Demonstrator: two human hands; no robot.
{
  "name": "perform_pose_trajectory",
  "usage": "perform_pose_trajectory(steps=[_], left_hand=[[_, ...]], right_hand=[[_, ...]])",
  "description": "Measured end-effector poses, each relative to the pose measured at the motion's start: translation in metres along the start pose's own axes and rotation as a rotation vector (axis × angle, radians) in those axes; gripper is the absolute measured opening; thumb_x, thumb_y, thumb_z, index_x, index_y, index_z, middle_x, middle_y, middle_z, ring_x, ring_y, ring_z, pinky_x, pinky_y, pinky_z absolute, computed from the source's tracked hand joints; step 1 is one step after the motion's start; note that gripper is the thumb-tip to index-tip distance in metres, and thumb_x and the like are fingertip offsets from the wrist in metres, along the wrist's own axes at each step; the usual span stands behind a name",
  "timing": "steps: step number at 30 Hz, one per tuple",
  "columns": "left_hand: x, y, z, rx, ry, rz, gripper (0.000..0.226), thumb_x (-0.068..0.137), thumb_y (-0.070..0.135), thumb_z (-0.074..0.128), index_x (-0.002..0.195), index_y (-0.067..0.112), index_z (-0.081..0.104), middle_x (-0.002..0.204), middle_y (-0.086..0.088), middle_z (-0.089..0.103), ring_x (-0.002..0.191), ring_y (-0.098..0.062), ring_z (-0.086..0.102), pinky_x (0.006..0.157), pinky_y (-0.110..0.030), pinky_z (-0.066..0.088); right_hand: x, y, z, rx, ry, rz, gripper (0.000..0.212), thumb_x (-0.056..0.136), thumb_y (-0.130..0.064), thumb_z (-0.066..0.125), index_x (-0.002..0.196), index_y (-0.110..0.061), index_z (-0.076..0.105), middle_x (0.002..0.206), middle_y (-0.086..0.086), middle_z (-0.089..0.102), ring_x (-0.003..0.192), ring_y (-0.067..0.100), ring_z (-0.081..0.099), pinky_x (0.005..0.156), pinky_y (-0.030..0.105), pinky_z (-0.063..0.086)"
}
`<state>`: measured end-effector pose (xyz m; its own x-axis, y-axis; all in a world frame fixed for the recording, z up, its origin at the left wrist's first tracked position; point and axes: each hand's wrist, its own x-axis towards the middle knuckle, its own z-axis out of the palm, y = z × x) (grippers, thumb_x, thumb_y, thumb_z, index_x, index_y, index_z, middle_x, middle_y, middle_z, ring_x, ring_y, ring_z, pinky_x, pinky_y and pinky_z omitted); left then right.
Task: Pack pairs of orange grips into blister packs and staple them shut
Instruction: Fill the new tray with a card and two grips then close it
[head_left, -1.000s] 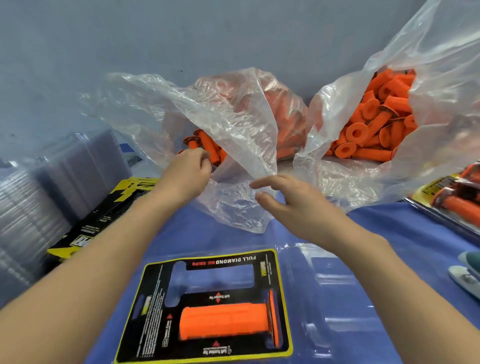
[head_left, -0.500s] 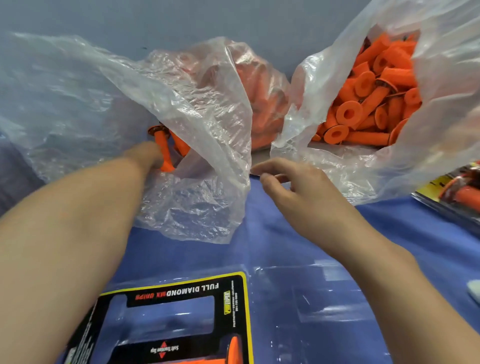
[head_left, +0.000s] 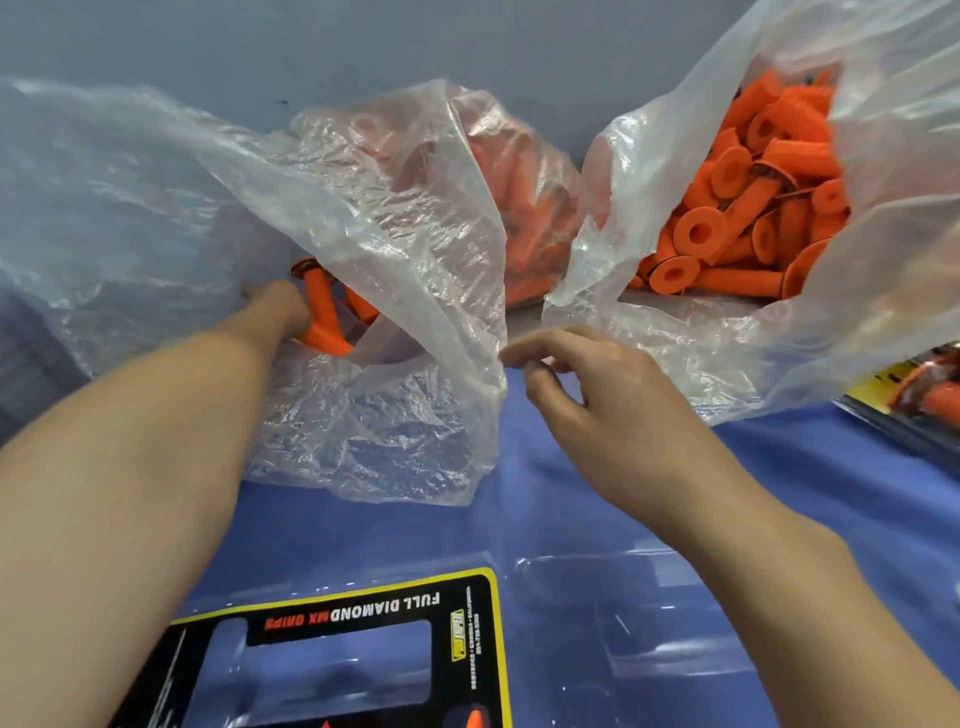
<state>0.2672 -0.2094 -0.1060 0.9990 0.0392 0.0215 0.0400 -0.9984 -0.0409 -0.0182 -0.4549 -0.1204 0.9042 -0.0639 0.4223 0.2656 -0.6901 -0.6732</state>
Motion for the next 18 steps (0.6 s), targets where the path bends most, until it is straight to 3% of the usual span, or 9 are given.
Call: perform_pose_trajectory(steps=[2,8,12,15,17,18], left_hand=[[0.001,0.0,-0.007,-0.061,0.121,0.03,0.039,0.102,0.011,0.042,0.14,0.003,0.048,0.145,-0.022,0.046,0.135,-0.038,0.041,0.11,-0.046,0.033],[-0.052,0.001,-0.037,-0.189,0.435,0.265,0.029,0.097,0.006,0.043,0.117,-0.005,0.06,0.126,-0.032,0.056,0.113,-0.047,0.055,0.093,-0.049,0.045],[-0.133,-0.001,-0.079,-0.125,0.788,0.357,0.025,0.1,0.007,0.043,0.122,0.0,0.052,0.127,-0.022,0.048,0.095,-0.044,0.059,0.073,-0.048,0.045],[-0.213,-0.01,-0.094,-0.259,1.04,0.567,0.023,0.102,0.017,0.05,0.121,0.008,0.058,0.118,-0.015,0.051,0.09,-0.035,0.062,0.073,-0.044,0.053],[-0.265,-0.016,-0.087,-0.351,1.094,0.706,0.023,0.1,0.016,0.051,0.122,0.012,0.055,0.12,-0.01,0.048,0.093,-0.03,0.061,0.072,-0.039,0.052],[-0.289,-0.017,-0.079,-0.381,1.085,0.77,0.022,0.102,0.02,0.048,0.123,0.015,0.052,0.122,-0.006,0.045,0.096,-0.028,0.06,0.073,-0.037,0.052]], right_hand=[[0.0,0.002,-0.002,-0.001,0.015,-0.007,0.026,0.099,-0.023,0.048,0.113,-0.032,0.068,0.115,-0.016,0.063,0.098,-0.003,0.052,0.079,0.003,0.036],[-0.004,-0.015,-0.005,-0.03,0.104,-0.051,0.027,0.098,-0.017,0.049,0.114,-0.027,0.068,0.11,-0.012,0.061,0.092,-0.006,0.048,0.078,-0.001,0.031],[-0.011,-0.041,0.001,-0.016,0.131,-0.112,0.03,0.098,-0.019,0.051,0.124,-0.026,0.063,0.117,-0.01,0.061,0.108,0.011,0.055,0.089,0.022,0.042],[-0.018,-0.062,0.009,0.087,0.073,-0.106,0.043,0.096,-0.038,0.055,0.138,-0.026,0.052,0.127,-0.012,0.055,0.118,0.008,0.052,0.095,0.021,0.04],[-0.025,-0.081,0.012,0.207,-0.015,-0.123,0.065,0.088,-0.058,0.055,0.145,-0.029,0.043,0.133,-0.016,0.05,0.122,0.0,0.048,0.096,0.014,0.037],[-0.031,-0.09,0.014,0.272,-0.058,-0.163,0.064,0.087,-0.062,0.056,0.143,-0.034,0.042,0.131,-0.019,0.05,0.12,-0.003,0.048,0.093,0.008,0.037]])
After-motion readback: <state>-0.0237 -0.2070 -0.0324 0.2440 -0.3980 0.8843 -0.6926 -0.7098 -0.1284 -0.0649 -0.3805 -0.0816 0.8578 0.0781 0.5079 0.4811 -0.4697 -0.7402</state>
